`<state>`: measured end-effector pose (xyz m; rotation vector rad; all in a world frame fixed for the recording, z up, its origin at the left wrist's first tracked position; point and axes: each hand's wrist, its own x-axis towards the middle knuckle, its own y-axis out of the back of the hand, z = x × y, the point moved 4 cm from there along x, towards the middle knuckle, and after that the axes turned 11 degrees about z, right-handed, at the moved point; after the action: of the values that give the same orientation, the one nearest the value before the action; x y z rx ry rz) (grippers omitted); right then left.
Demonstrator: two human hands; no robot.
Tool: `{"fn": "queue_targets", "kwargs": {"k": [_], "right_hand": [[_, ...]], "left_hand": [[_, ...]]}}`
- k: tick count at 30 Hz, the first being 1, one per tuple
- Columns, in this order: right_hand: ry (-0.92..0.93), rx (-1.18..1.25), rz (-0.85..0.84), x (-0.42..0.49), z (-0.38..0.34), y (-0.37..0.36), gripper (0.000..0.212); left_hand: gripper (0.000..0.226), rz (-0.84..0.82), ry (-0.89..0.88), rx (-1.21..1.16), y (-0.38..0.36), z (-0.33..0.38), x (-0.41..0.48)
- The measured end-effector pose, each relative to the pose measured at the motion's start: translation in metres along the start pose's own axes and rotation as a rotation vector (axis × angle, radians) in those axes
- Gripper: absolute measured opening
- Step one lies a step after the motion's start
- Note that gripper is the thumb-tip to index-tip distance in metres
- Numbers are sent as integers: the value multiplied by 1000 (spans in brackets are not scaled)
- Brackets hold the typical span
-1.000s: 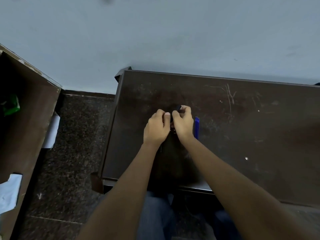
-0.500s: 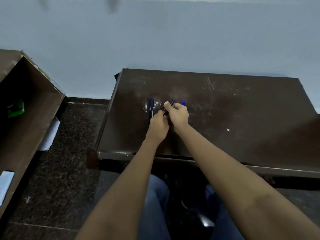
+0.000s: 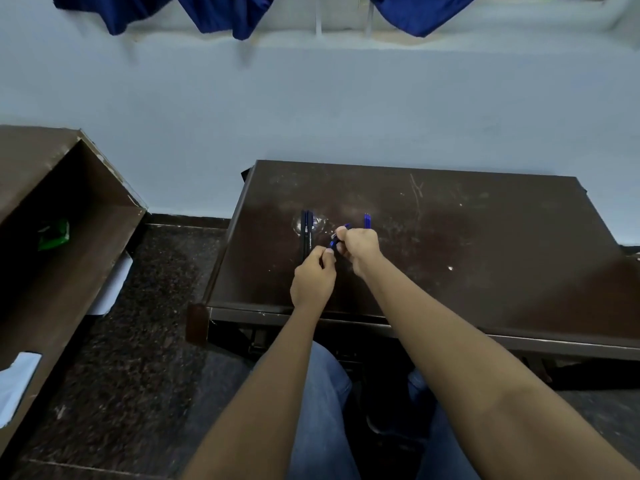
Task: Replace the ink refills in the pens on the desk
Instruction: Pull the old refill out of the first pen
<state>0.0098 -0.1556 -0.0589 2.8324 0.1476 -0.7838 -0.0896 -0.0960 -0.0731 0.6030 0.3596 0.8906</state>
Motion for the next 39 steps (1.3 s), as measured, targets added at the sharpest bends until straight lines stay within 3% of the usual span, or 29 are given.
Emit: {"fn": "queue_targets", "kwargs": {"k": [3, 7, 13, 20, 24, 29, 39], "right_hand": [[10, 60, 41, 24, -7, -1, 24], [129, -251, 117, 54, 0, -4, 34], [238, -550, 26, 68, 15, -29, 18], [380, -707, 3, 72, 29, -41, 24], [522, -516, 57, 68, 22, -39, 23], [353, -285, -130, 58, 19, -50, 33], [19, -59, -122, 68, 17, -53, 19]], "left_hand": [[31, 32, 156, -120, -6, -13, 7], [29, 79, 293, -226, -9, -31, 19], [30, 104, 252, -234, -11, -42, 37], [32, 90, 229, -218, -22, -40, 49], [31, 102, 220, -241, -25, -37, 52], [27, 95, 132, -259, -27, -26, 56], [35, 47, 99, -255, -31, -15, 66]]}}
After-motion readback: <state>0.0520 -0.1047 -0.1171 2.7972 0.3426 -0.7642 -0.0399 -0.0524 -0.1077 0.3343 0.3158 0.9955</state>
